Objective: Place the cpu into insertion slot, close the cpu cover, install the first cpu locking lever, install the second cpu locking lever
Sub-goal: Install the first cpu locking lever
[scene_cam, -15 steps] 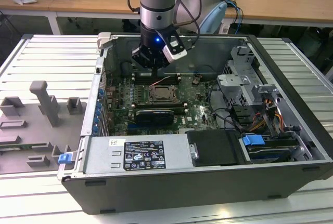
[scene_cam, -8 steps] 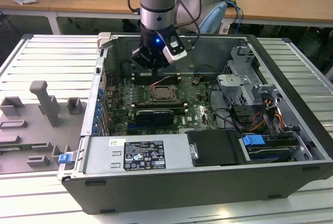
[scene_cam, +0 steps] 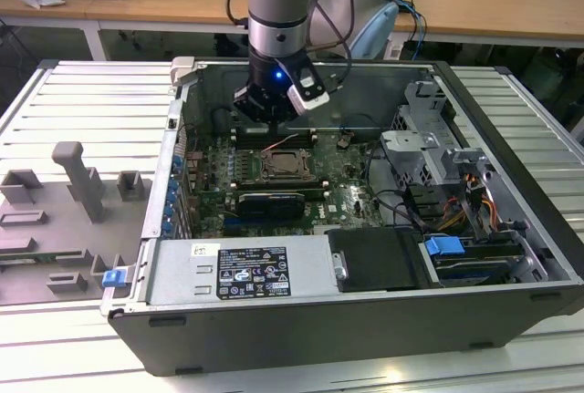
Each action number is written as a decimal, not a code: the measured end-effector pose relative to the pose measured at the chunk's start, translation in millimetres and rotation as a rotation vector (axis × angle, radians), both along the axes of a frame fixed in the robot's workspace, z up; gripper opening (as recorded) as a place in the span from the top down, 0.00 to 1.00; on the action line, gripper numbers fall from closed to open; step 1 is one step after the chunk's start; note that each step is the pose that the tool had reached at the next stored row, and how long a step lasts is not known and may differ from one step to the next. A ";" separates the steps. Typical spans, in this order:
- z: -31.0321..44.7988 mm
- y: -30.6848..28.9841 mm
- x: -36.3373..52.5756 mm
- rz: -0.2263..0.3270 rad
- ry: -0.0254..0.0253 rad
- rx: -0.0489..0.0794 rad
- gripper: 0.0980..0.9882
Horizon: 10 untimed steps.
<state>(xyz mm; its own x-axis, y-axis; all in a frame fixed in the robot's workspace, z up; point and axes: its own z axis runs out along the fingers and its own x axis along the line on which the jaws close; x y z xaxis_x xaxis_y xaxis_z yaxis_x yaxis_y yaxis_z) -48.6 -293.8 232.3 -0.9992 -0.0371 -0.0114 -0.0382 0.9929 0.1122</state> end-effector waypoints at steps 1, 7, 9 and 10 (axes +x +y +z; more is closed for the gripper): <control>-0.8 1.4 2.5 0.000 -0.0001 0.000 0.99; -5.8 3.4 12.2 0.000 0.0000 0.000 0.99; -6.5 3.4 14.5 0.000 0.0000 0.000 0.99; -6.9 3.4 15.6 0.000 -0.0001 0.000 0.99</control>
<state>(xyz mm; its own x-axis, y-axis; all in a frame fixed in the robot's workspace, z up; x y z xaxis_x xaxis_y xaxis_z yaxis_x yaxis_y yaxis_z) -33.0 -290.4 225.3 -0.9992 -0.0371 -0.0115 -0.0381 0.9929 0.1123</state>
